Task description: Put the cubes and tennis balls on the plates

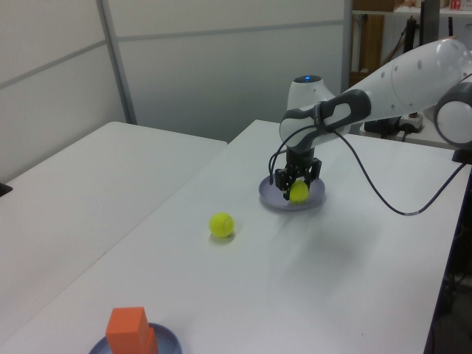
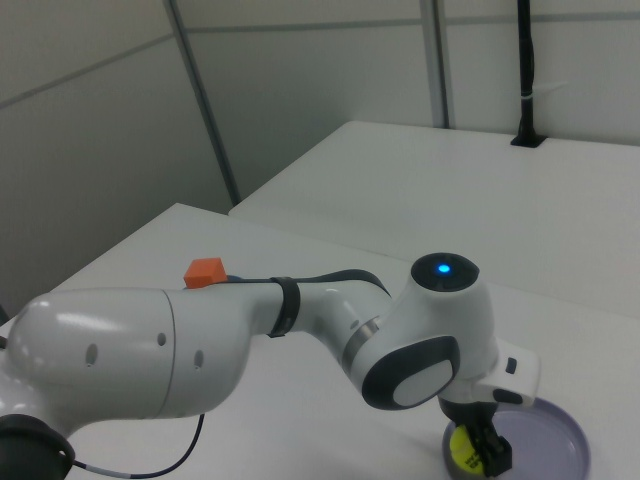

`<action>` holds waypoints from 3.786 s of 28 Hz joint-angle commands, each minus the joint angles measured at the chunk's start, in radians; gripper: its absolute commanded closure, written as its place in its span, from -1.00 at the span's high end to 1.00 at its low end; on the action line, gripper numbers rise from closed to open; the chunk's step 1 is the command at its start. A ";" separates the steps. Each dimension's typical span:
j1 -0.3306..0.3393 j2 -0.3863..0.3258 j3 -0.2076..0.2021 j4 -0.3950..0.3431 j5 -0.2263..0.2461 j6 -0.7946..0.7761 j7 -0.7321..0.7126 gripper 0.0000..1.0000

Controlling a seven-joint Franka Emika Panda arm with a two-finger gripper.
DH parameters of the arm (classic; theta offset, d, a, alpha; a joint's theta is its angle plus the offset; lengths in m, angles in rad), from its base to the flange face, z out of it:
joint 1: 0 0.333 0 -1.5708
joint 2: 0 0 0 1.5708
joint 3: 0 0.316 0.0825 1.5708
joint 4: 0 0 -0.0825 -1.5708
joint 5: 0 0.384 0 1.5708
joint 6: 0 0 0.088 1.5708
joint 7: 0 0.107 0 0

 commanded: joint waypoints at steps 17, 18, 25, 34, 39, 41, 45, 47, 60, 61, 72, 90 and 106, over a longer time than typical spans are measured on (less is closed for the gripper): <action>0.037 -0.019 0.007 0.122 0.142 -0.096 -0.023 1.00; 0.046 -0.019 0.007 0.127 0.154 -0.094 -0.023 1.00; 0.131 -0.011 0.009 0.156 0.174 -0.084 -0.021 1.00; 0.221 0.016 0.024 0.156 0.171 0.012 -0.020 1.00; 0.254 0.052 0.024 0.156 0.166 0.064 -0.023 1.00; 0.269 0.081 0.024 0.156 0.163 0.104 -0.023 1.00; 0.283 0.118 0.024 0.156 0.157 0.140 -0.018 1.00; 0.284 0.130 0.024 0.156 0.156 0.153 -0.018 1.00; 0.295 0.148 0.024 0.156 0.151 0.183 -0.015 -0.78; 0.295 0.144 0.024 0.156 0.153 0.183 -0.015 -0.97; 0.266 0.024 -0.060 0.135 0.150 0.139 -0.018 -1.00; 0.137 0.035 -0.214 0.099 0.162 0.039 -0.107 -1.00; 0.140 0.007 -0.215 0.099 0.159 -0.020 -0.115 1.00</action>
